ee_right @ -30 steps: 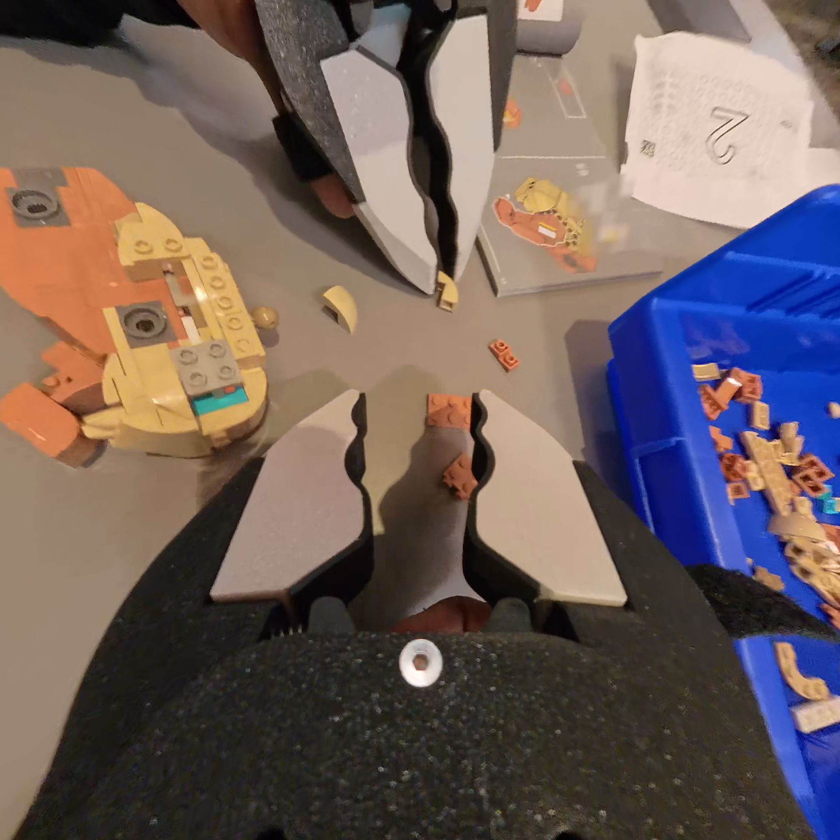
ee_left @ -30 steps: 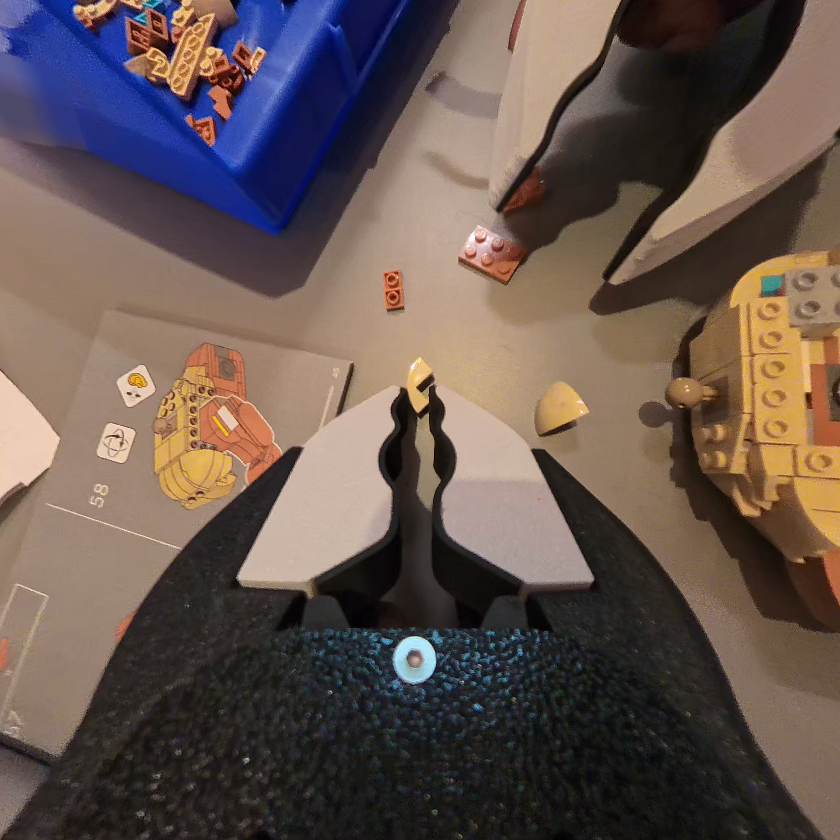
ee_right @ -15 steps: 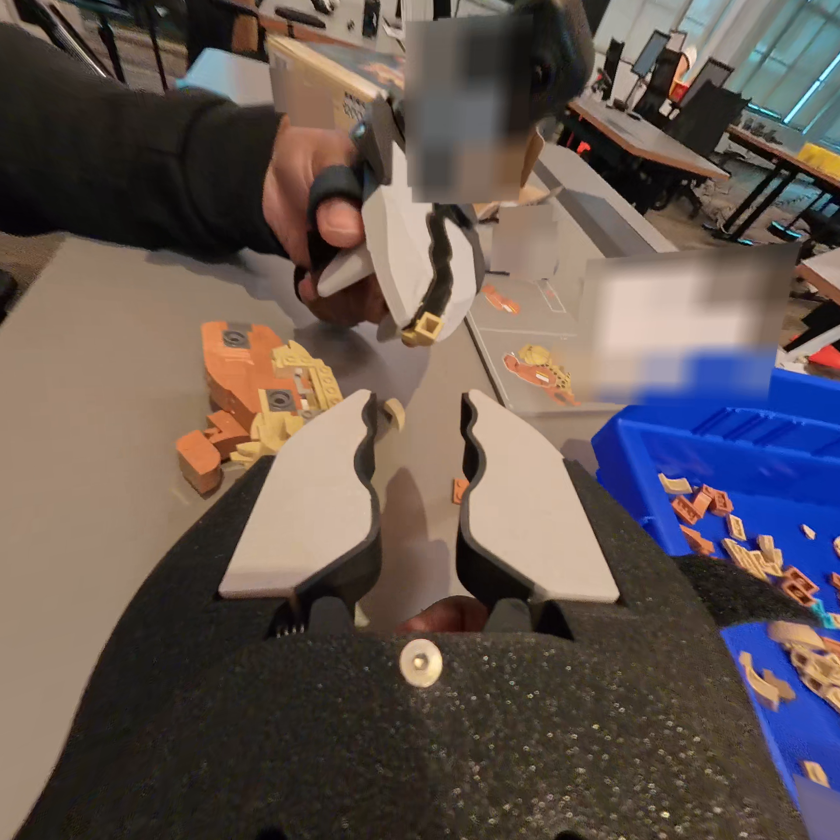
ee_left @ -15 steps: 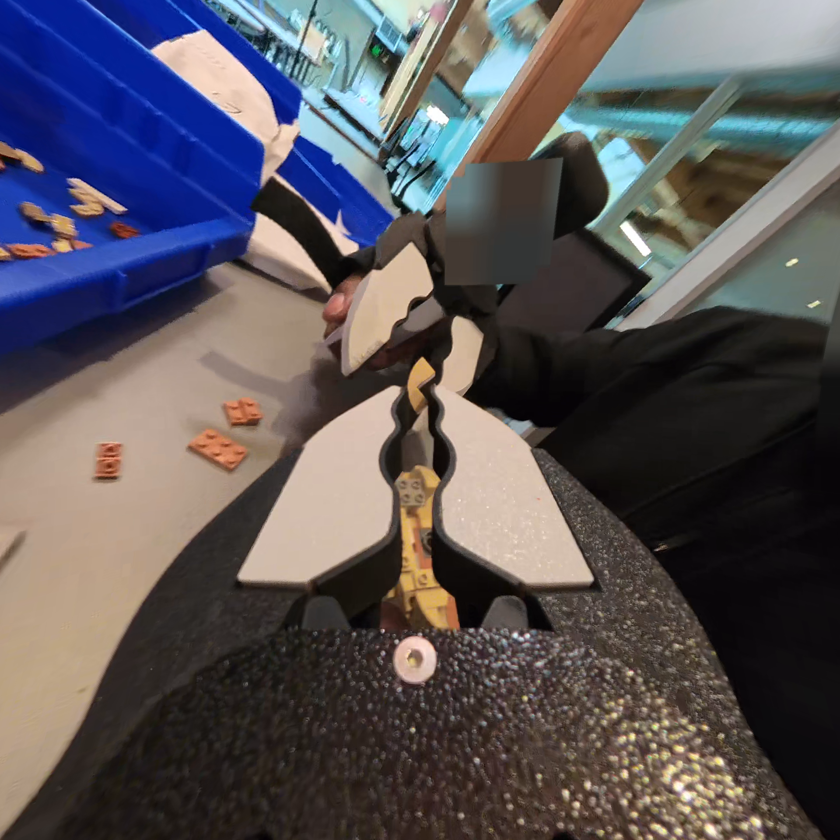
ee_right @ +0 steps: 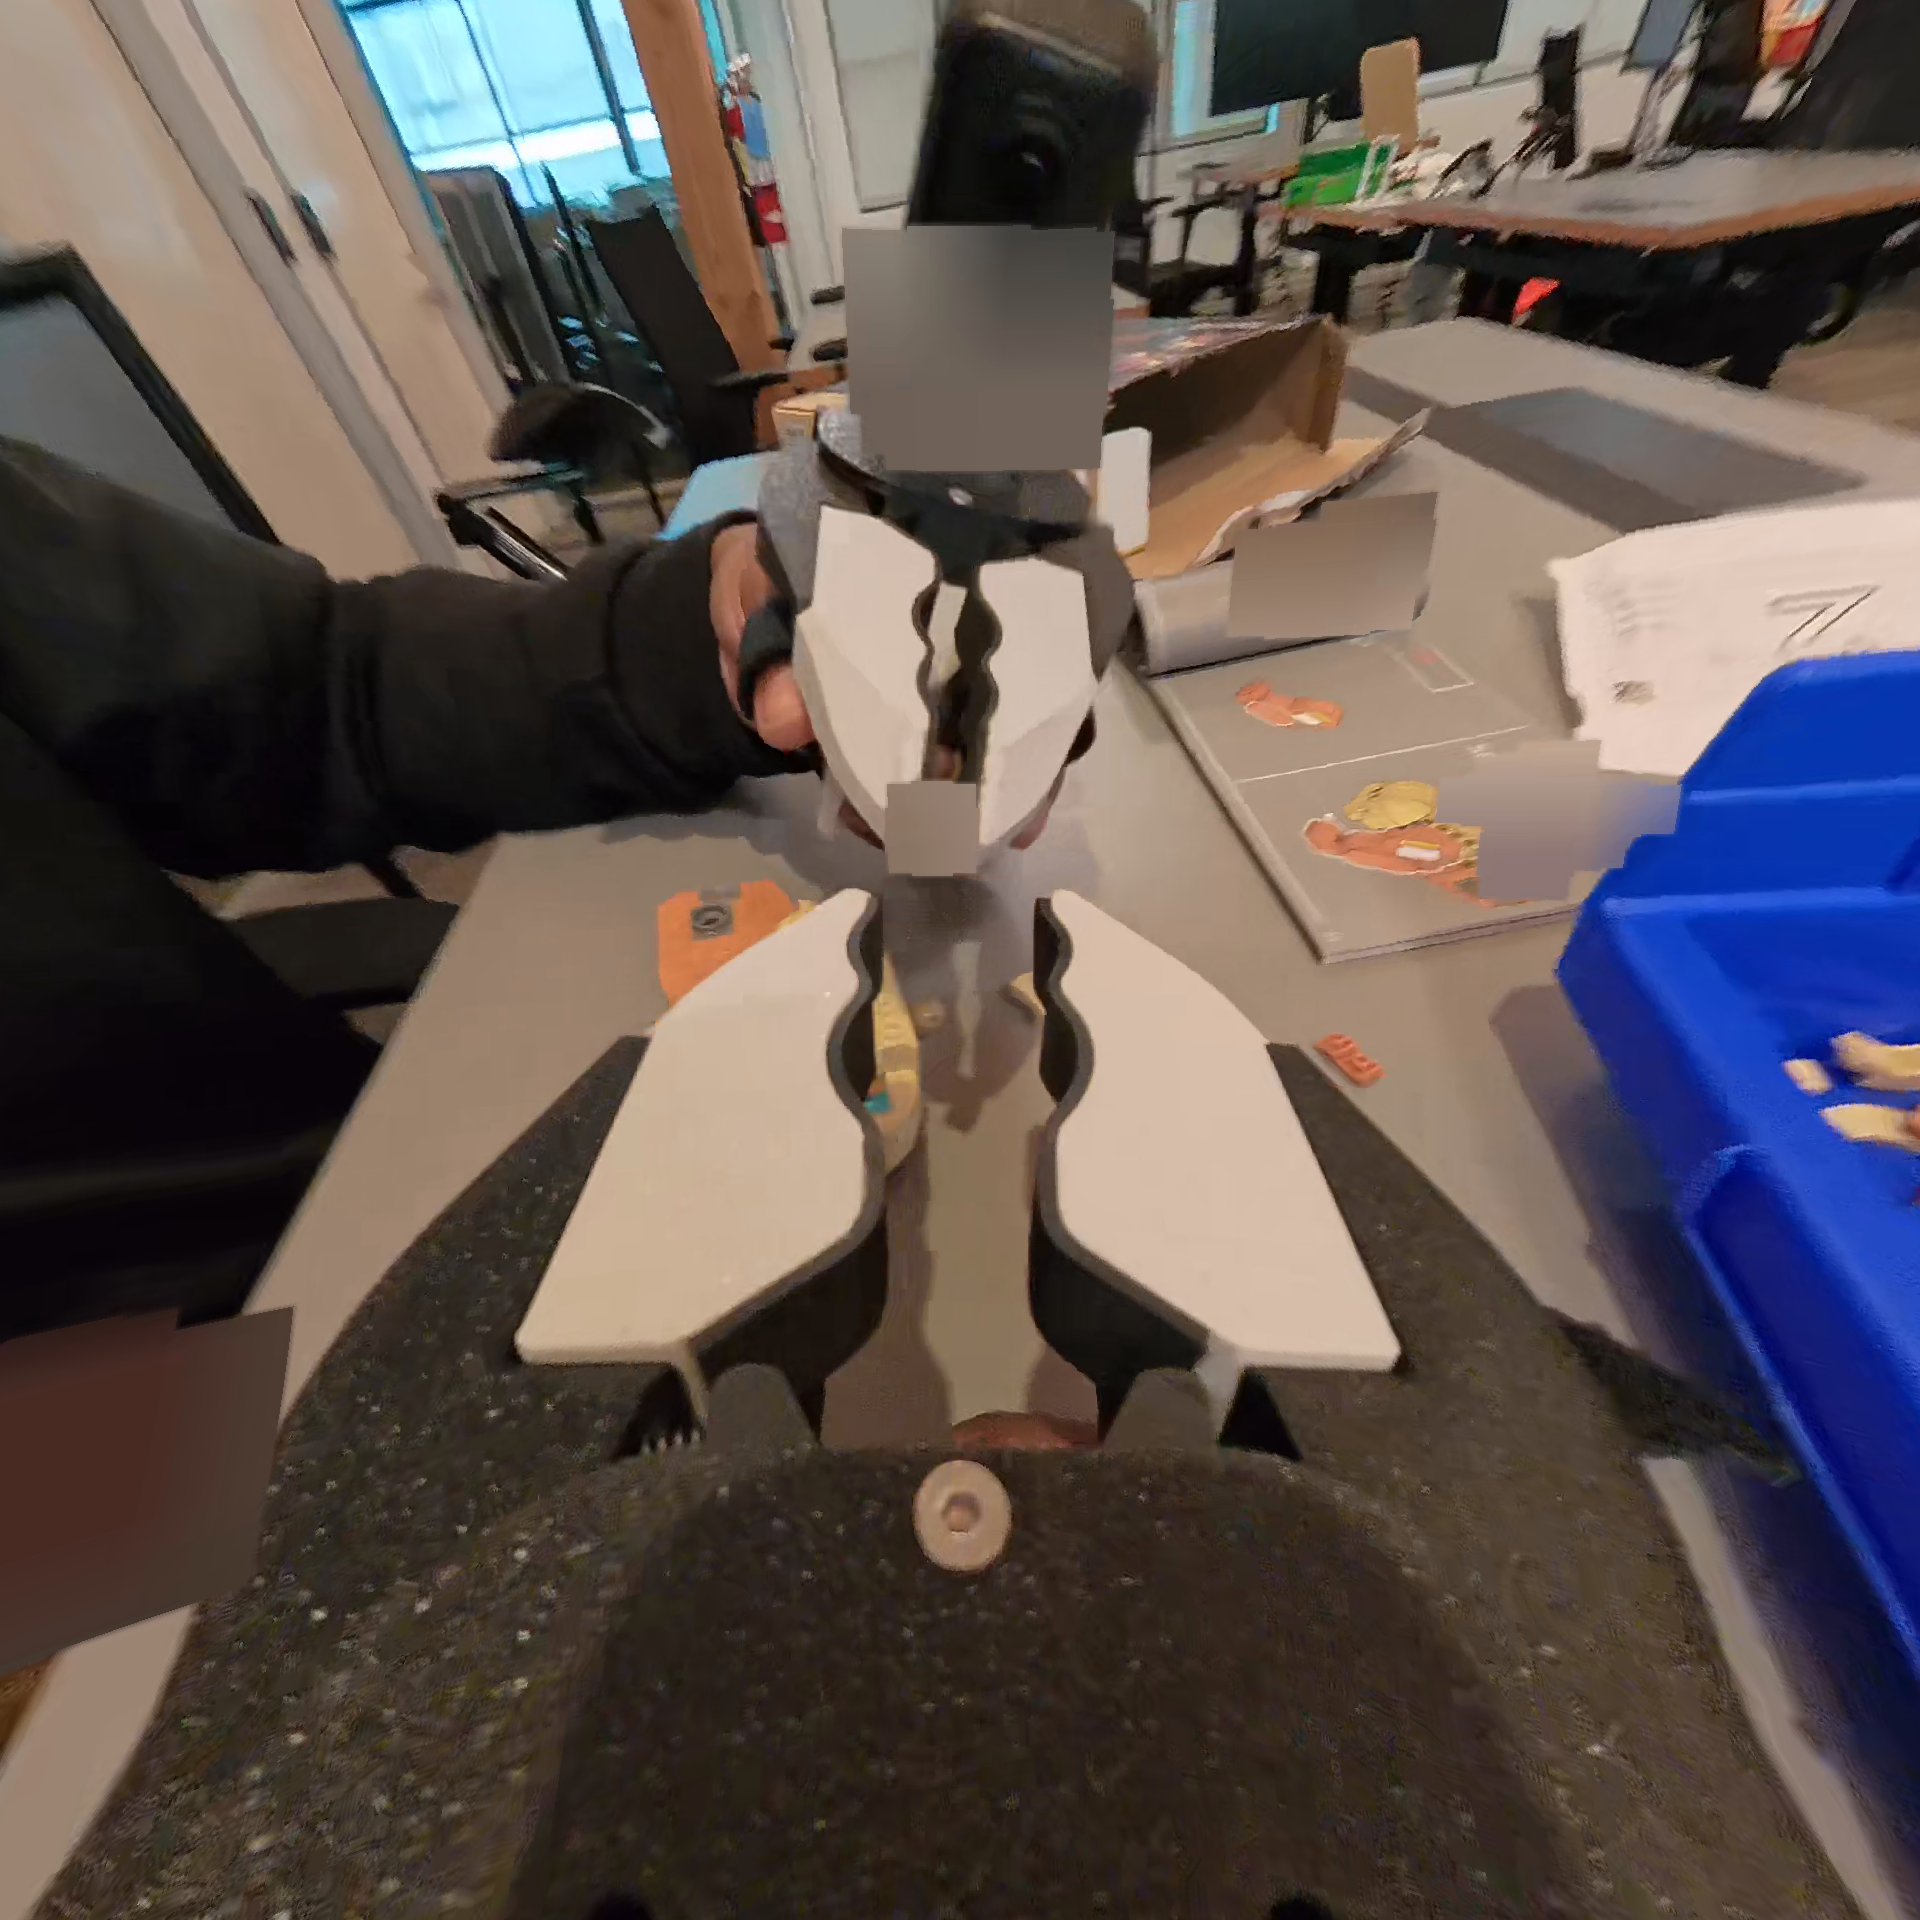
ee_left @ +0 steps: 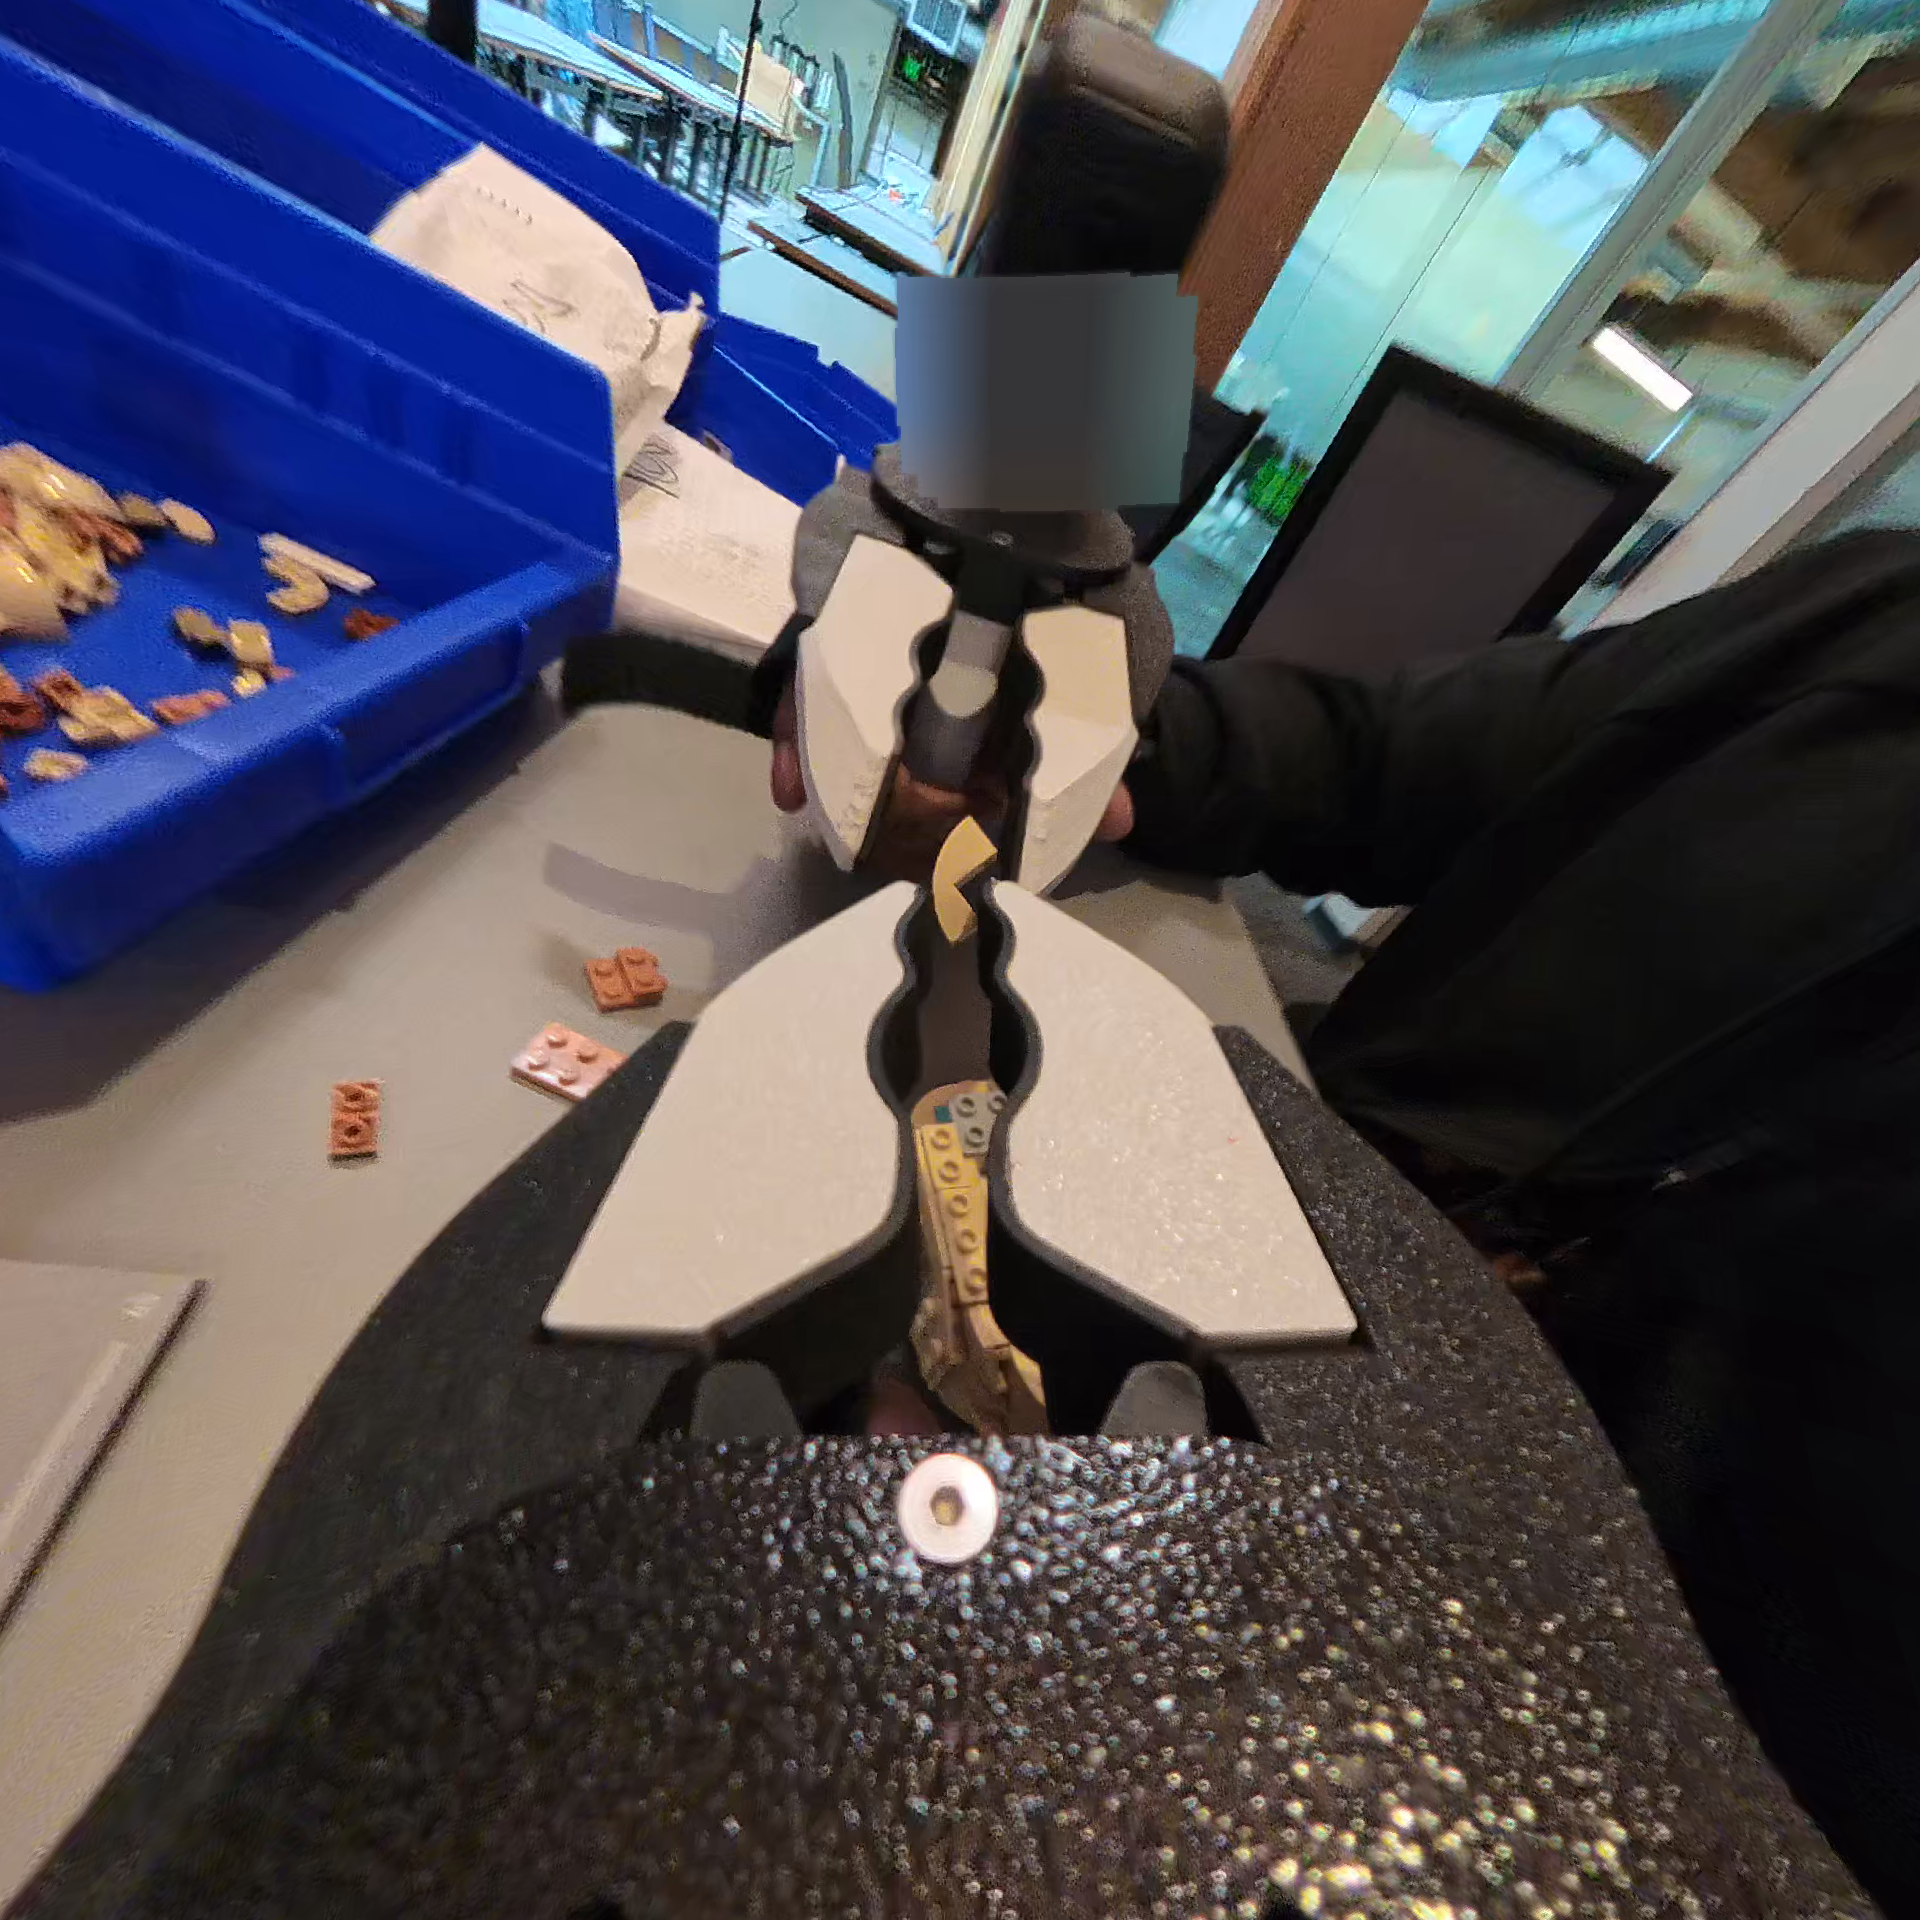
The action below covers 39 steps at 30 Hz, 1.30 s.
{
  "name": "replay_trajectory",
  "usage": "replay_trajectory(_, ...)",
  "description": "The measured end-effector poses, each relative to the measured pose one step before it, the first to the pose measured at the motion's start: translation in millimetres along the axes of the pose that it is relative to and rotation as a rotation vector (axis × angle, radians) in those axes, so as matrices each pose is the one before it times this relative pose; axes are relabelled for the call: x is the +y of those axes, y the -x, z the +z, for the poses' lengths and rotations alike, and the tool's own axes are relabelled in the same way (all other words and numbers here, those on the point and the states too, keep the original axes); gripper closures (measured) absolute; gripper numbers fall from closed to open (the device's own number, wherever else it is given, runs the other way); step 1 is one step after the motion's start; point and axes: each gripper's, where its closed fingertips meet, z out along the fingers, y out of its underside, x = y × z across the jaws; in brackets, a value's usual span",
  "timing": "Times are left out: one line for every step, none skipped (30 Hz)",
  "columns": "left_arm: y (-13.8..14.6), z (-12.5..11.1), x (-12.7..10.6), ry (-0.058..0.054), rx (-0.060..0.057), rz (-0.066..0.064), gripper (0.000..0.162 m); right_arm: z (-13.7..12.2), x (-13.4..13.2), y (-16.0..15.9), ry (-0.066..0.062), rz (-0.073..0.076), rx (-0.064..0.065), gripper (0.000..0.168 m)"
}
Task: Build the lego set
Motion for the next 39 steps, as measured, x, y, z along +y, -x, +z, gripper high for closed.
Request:
replay_trajectory(-2.34, 0.20, -1.17, 0.0056, -0.0109, 0.0468, 0.155, -0.67, 0.11, 0.94, 0.0001, 0.0433, -0.0269, 0.141)
replay_trajectory(-3.98, -0.16, -2.33, -0.0051, 0.0034, 0.0366, 0.155, -0.81, -0.74, 0.28, -0.0057, 0.0406, -0.0184, 0.141)
replay_trajectory(-3.09, -0.42, -2.66, -0.0101, 0.0047, 0.0207, 0.155, -0.98, -2.16, 0.93, -0.0146, 0.0377, -0.0210, 0.141)
replay_trajectory(-1.51, -0.40, -1.55, -0.0065, 0.0019, 0.0103, 0.155, -1.03, -3.51, 2.08, -0.0235, 0.0364, -0.0264, 0.141)
replay_trajectory(-0.78, -0.29, -0.65, -0.0044, 0.0003, 0.0058, 0.155, -0.83, -3.72, 2.38, -0.0257, 0.0383, -0.0272, 0.141)
replay_trajectory(0.13, -0.16, 0.59, 0.0005, -0.0046, 0.0072, 0.155, -0.42, -3.07, 3.10, -0.0205, 0.0376, -0.0308, 0.141)
replay_trajectory(1.58, 0.03, 2.13, 0.0109, -0.0166, 0.0171, 0.155, 0.14, -1.42, 2.69, -0.0102, 0.0346, -0.0264, 0.141)
replay_trajectory(2.29, 0.30, 3.77, 0.0227, -0.0253, 0.0319, 0.155, 0.73, 0.48, 2.05, 0.0016, 0.0306, -0.0200, 0.140)
replay_trajectory(3.13, 0.23, 4.72, 0.0333, -0.0353, 0.0438, 0.155, 0.98, 2.19, 0.97, 0.0139, 0.0276, -0.0130, 0.139)
replay_trajectory(3.76, 0.16, 4.55, 0.0353, -0.0437, 0.0565, 0.155, 0.72, 2.19, 0.32, 0.0134, 0.0225, -0.0074, 0.138)
replay_trajectory(3.26, 0.33, 3.83, 0.0343, -0.0425, 0.0643, 0.155, 0.17, 1.29, -0.67, 0.0059, 0.0220, -0.0028, 0.137)
replay_trajectory(2.18, 0.45, 3.13, 0.0327, -0.0376, 0.0628, 0.155, -0.04, 0.68, -1.00, 0.0011, 0.0259, -0.0037, 0.137)
replay_trajectory(1.72, 0.36, 1.73, 0.0280, -0.0380, 0.0592, 0.155, -0.26, 0.61, -0.29, -0.0016, 0.0289, -0.0094, 0.136)
replay_trajectory(0.55, 0.21, 1.18, 0.0291, -0.0351, 0.0672, 0.155, -0.29, 0.55, -0.39, -0.0024, 0.0289, -0.0084, 0.136)
replay_trajectory(-0.12, -0.02, -0.55, 0.0208, -0.0349, 0.0758, 0.155, -0.28, 1.20, -1.66, 0.0007, 0.0271, 0.0027, 0.136)
replay_trajectory(0.09, -0.34, -1.40, 0.0182, -0.0383, 0.0821, 0.155, 0.00, 0.91, -1.49, 0.0004, 0.0178, 0.0033, 0.135)
replay_trajectory(0.69, -0.31, -2.00, 0.0157, -0.0408, 0.0832, 0.154, 0.29, 1.23, -2.03, 0.0029, 0.0110, 0.0093, 0.135)
replay_trajectory(-0.21, -0.16, -1.77, 0.0168, -0.0331, 0.0802, 0.155, 0.44, 1.37, -2.43, 0.0055, 0.0072, 0.0124, 0.134)
replay_trajectory(-0.52, 0.08, -1.25, 0.0200, -0.0299, 0.0770, 0.154, 0.66, 1.49, -1.45, 0.0055, 0.0060, 0.0069, 0.134)
replay_trajectory(0.15, 0.18, -1.15, 0.0187, -0.0322, 0.0693, 0.154, 0.60, 1.30, -0.55, 0.0053, 0.0043, 0.0012, 0.134)
replay_trajectory(0.23, 0.38, -0.18, 0.0237, -0.0282, 0.0605, 0.154, 0.69, 1.06, 0.30, 0.0040, 0.0004, -0.0020, 0.134)
replay_trajectory(0.84, 0.45, 0.12, 0.0220, -0.0263, 0.0484, 0.154, 0.45, 0.73, -0.10, 0.0039, -0.0007, 0.0021, 0.135)
replay_trajectory(0.57, 0.44, -0.12, 0.0143, -0.0208, 0.0389, 0.154, 0.20, 0.20, -0.74, 0.0018, -0.0023, 0.0058, 0.136)
replay_trajectory(0.29, 0.40, -0.94, 0.0034, -0.0148, 0.0293, 0.154, -0.18, -0.17, -0.89, -0.0005, -0.0026, 0.0066, 0.137)
replay_trajectory(-0.80, 0.40, -1.32, -0.0044, -0.0046, 0.0179, 0.154, -0.33, -0.08, -1.11, -0.0004, -0.0010, 0.0060, 0.139)
replay_trajectory(-1.47, 0.38, -1.01, -0.0036, 0.0018, 0.0122, 0.155, -0.35, 0.30, -0.79, 0.0014, 0.0009, 0.0025, 0.142)
replay_trajectory(-1.81, 0.43, -0.18, 0.0019, 0.0061, 0.0111, 0.155, -0.25, 0.48, -0.74, 0.0019, 0.0006, 0.0019, 0.145)
replay_trajectory(-1.64, 0.17, -0.17, 0.0039, 0.0035, 0.0131, 0.154, -0.17, 0.61, -0.33, 0.0031, -0.0018, 0.0011, 0.149)
replay_trajectory(-0.63, -0.26, -0.47, 0.0016, -0.0014, 0.0130, 0.154, 0.11, 0.98, 0.74, 0.0071, -0.0048, -0.0044, 0.153)
replay_trajectory(-0.65, -0.18, 0.13, 0.0047, 0.0028, 0.0060, 0.155, 0.22, 1.14, 1.37, 0.0101, -0.0078, -0.0065, 0.160)
replay_trajectory(-0.10, -0.21, -0.36, -0.0003, 0.0038, -0.0042, 0.155, 0.22, 0.63, 0.52, 0.0068, -0.0122, 0.0017, 0.160)
replay_trajectory(0.22, -0.50, -1.31, -0.0093, 0.0032, -0.0128, 0.154, -0.20, -0.02, 0.77, 0.0037, -0.0170, 0.0001, 0.160)
replay_trajectory(0.38, -0.80, -1.69, -0.0146, 0.0046, -0.0195, 0.154, -0.28, -0.16, 1.20, 0.0029, -0.0151, -0.0038, 0.160)
replay_trajectory(-0.26, -0.88, -1.73, -0.0168, 0.0106, -0.0227, 0.154, -0.13, -0.13, 1.37, 0.0012, -0.0121, -0.0059, 0.160)
replay_trajectory(-0.54, -1.09, -1.39, -0.0165, 0.0174, -0.0304, 0.154, 0.03, -0.19, 0.95, 0.0001, -0.0105, -0.0044, 0.160)
replay_trajectory(-1.35, -1.39, -0.89, -0.0150, 0.0281, -0.0402, 0.151, 0.02, 0.30, 0.60, 0.0025, -0.0107, -0.0023, 0.160)
replay_trajectory(-1.42, -1.78, -1.09, -0.0169, 0.0320, -0.0498, 0.147, 0.14, 0.80, 0.05, 0.0062, -0.0149, 0.0021, 0.160)
replay_trajectory(-1.45, -1.98, -1.33, -0.0196, 0.0340, -0.0561, 0.144, 0.31, 1.40, -0.56, 0.0113, -0.0211, 0.0084, 0.160)
replay_trajectory(-1.28, -1.72, -1.54, -0.0211, 0.0341, -0.0619, 0.142, 0.60, 1.83, -0.71, 0.0145, -0.0243, 0.0115, 0.160)
